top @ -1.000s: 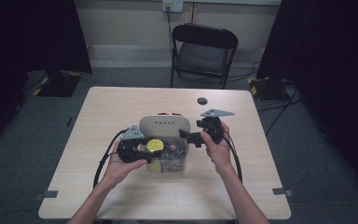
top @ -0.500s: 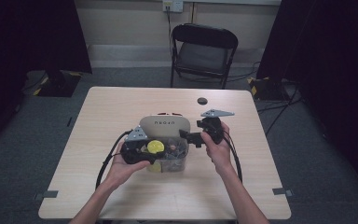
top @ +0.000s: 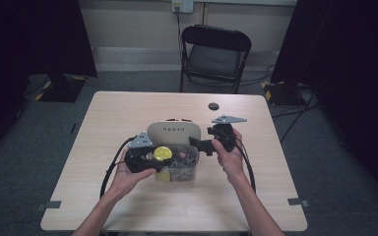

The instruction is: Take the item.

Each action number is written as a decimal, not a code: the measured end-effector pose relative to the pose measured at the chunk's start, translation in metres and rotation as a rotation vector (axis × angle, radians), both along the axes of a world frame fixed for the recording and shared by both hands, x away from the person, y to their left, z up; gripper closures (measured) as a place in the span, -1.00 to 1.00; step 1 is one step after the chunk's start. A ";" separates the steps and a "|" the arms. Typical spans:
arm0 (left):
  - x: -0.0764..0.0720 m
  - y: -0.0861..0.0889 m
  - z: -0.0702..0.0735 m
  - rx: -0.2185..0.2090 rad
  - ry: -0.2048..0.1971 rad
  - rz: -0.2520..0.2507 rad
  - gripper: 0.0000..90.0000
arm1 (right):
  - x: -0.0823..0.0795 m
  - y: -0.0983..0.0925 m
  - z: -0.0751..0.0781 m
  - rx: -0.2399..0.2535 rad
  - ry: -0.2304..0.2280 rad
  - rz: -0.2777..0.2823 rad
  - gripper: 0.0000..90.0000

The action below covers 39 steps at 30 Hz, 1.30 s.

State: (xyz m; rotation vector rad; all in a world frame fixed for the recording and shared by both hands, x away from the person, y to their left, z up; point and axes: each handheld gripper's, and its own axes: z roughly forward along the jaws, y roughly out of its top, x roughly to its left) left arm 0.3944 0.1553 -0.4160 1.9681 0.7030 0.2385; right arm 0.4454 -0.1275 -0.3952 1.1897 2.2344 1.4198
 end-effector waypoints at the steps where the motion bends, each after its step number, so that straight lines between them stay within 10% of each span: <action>1: -0.001 0.000 0.001 -0.002 0.000 -0.002 -0.13 | 0.000 0.000 0.000 0.000 0.000 0.002 -0.78; 39: -0.010 0.061 0.030 -0.074 -0.049 0.077 -0.12 | 0.001 0.001 0.000 0.001 -0.001 0.003 -0.79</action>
